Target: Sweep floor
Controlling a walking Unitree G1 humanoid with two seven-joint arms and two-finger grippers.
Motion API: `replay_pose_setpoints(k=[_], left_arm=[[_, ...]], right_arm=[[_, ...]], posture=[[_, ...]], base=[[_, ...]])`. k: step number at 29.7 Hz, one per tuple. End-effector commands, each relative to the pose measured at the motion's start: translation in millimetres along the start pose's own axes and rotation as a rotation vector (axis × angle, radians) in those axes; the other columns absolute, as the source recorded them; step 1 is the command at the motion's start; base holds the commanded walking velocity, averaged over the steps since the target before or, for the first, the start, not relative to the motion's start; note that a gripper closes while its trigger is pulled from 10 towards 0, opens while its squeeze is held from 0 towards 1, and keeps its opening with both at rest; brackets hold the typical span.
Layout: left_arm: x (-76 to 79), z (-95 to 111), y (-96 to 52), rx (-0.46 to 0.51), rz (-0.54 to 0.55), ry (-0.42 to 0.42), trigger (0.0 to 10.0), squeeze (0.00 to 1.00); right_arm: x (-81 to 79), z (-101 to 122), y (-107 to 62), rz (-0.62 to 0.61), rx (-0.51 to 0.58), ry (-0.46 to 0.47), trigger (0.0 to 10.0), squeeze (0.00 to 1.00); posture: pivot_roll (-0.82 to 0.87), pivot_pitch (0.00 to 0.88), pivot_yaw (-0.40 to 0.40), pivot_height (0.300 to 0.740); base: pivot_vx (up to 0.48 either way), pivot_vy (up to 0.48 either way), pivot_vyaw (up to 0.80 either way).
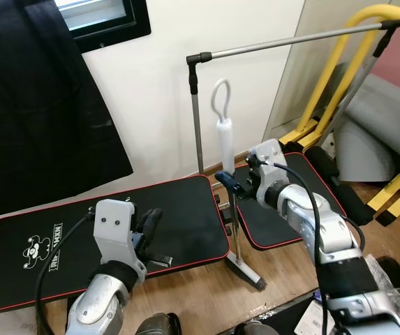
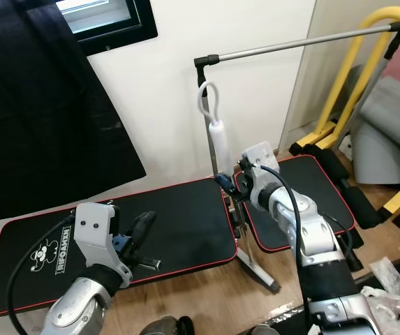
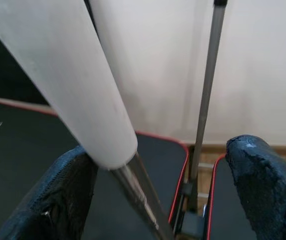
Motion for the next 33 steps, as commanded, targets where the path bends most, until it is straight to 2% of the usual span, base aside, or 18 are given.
replay_pose_setpoints(k=[1,15,17,33], left_arm=[[-3.7,-7,-0.7,-0.021,0.017,0.011,10.0,0.0],[-9.9,-11,5.9,-0.024,0.034,0.015,10.0,0.0],[-13.0,-12,7.7,-0.024,0.049,0.012,10.0,0.0],[-18.5,-15,10.2,-0.024,0.082,0.003,10.0,0.0]], right_arm=[[-3.8,-5,-2.8,0.017,-0.018,0.015,10.0,0.0],[-1.1,-11,-7.9,-0.035,-0.027,0.029,10.0,0.0],[-1.0,-18,-12.4,-0.05,-0.041,0.045,10.0,0.0],[-1.1,-27,-18.9,-0.061,-0.054,0.052,10.0,0.0]], posture=[[0.02,0.124,-0.002,0.74],[0.01,0.093,0.003,0.74],[0.01,0.086,0.004,0.74],[0.0,0.062,0.0,0.74]], base=[[0.0,0.0,0.0],[0.0,0.0,0.0],[0.0,0.0,0.0],[0.0,0.0,0.0]])
Point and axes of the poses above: a point about 5 cm out from each wrist's last joint towards the gripper, its own y axis pointing out of the wrist towards the gripper, its own z axis along the axis of the wrist's last joint, x = y × z, the point moved 6 cm from there along y, pointing out of the wrist towards the gripper, and after that the axes turned 4 degrees about y, right-handed, at the moved point
